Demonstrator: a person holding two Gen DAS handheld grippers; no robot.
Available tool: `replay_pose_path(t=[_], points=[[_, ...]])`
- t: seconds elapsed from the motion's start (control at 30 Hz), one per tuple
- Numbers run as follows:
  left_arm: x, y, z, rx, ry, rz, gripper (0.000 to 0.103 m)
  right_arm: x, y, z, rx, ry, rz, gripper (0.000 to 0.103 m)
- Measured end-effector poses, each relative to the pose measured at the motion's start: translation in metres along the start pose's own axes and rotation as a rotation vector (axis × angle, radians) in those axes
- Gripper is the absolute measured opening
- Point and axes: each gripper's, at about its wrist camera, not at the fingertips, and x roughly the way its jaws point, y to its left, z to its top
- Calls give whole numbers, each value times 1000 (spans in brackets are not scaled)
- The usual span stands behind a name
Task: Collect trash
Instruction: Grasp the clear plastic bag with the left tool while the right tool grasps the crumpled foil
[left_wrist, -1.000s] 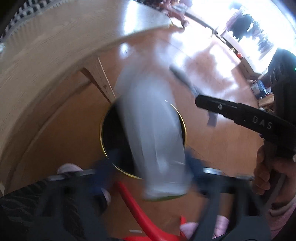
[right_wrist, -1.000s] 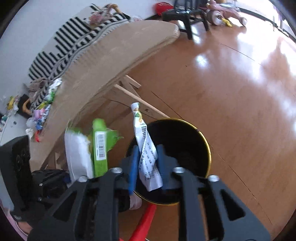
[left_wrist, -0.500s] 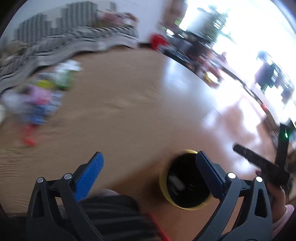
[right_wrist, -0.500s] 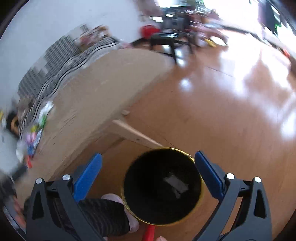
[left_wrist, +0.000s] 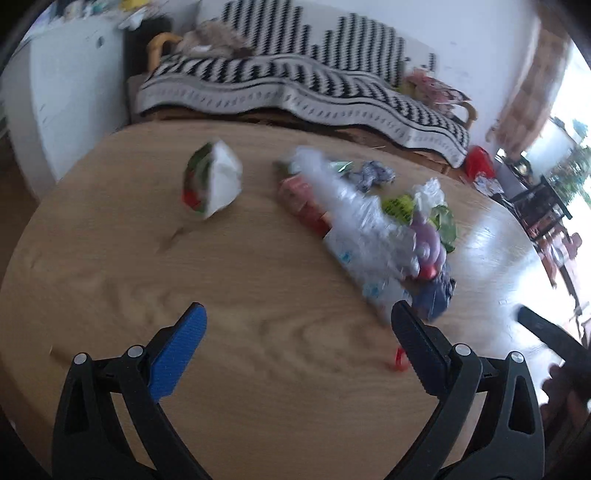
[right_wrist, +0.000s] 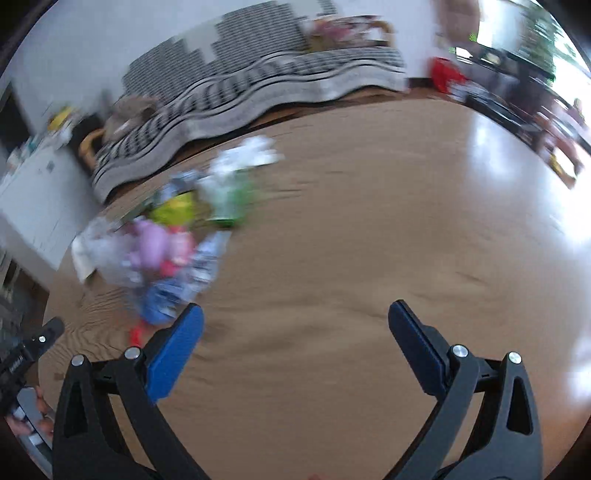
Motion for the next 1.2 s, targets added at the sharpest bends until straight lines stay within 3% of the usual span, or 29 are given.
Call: replay_pose_path(t=[0.17, 0.23, 0.3, 0.37, 0.43, 0.6, 0.73, 0.83, 0.97, 1.03, 1.1, 1.2], points=[[40, -43, 23, 153, 13, -69, 97, 46, 57, 20, -108, 49, -2, 97], [58, -47, 20, 156, -1, -73, 97, 59, 60, 19, -120, 67, -63, 96], [80, -46, 24, 117, 80, -114, 97, 67, 49, 22, -70, 74, -8, 96], [83, -47, 24, 111, 100, -145, 97, 68, 41, 24, -43, 86, 19, 96], [85, -51, 23, 132, 92, -117, 97, 66, 43, 26, -80, 58, -26, 96], [101, -63, 10, 256, 165, -36, 97, 62, 37, 27, -150, 13, -166, 96], [94, -51, 11, 261, 156, 0, 97, 53, 19, 26, -164, -23, -236, 96], [90, -33, 12, 246, 159, 26, 97, 45, 5, 25, -118, -48, -206, 96], [78, -19, 15, 205, 125, 35, 97, 43, -7, 26, 31, -27, -44, 96], [82, -23, 17, 208, 127, 28, 97, 50, 4, 26, 3, -15, -77, 96], [91, -30, 16, 221, 150, 27, 97, 64, 20, 26, -96, 6, -173, 96], [101, -34, 15, 226, 171, 36, 97, 76, 22, 21, -148, 50, -224, 96]])
